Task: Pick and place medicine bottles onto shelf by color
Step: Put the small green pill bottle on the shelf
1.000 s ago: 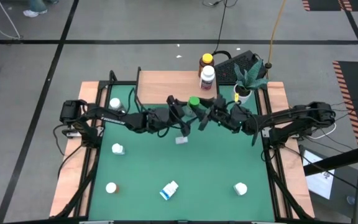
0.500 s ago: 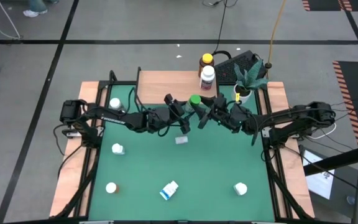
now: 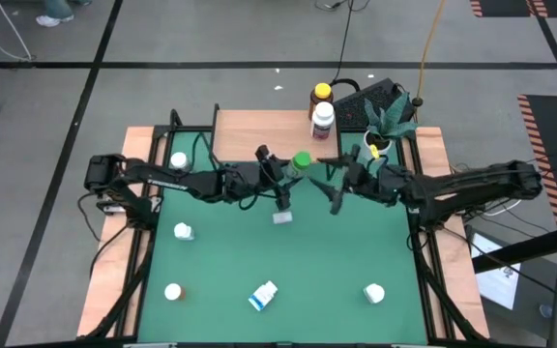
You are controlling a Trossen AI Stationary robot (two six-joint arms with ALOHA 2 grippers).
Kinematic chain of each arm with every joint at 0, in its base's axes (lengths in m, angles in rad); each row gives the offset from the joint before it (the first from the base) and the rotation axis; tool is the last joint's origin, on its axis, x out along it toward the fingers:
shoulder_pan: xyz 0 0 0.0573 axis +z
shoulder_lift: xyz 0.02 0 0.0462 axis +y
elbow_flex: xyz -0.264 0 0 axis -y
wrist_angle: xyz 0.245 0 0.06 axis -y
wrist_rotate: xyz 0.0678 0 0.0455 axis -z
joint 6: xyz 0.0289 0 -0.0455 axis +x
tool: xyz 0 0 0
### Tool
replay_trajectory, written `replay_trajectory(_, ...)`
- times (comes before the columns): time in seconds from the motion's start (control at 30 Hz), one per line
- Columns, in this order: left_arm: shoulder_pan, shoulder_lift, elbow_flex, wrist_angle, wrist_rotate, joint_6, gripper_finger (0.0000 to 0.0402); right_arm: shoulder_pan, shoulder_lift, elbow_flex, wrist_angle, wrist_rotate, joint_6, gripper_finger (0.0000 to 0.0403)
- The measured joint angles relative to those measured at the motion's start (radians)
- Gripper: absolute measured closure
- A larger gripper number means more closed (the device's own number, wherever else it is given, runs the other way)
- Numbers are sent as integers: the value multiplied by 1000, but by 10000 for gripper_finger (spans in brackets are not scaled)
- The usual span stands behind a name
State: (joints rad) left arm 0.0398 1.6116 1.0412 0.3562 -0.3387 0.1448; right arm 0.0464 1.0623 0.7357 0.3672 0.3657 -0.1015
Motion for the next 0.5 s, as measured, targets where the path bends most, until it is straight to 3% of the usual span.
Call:
replay_trajectory(0.1, 13, -51, 0, -75, 254, 10, 165, 3, -69, 0, -132, -201, 5, 134)
replay_trajectory(0.2, 56, -83, 0, -116, 675, -17, 163, 3, -98, 0, -177, -396, 2, 134)
replay_trajectory(0.3, 87, -74, 0, -78, 1045, -24, 162, 3, -91, -26, -81, -547, -22, 133)
replay_trajectory(0.37, 84, -49, 0, -45, 1171, -7, 162, 3, -61, -48, 36, -617, -35, 133)
replay_trajectory(0.5, 69, 33, 0, -1, 1315, 51, 161, 2, 10, -68, 210, -686, -39, 133)
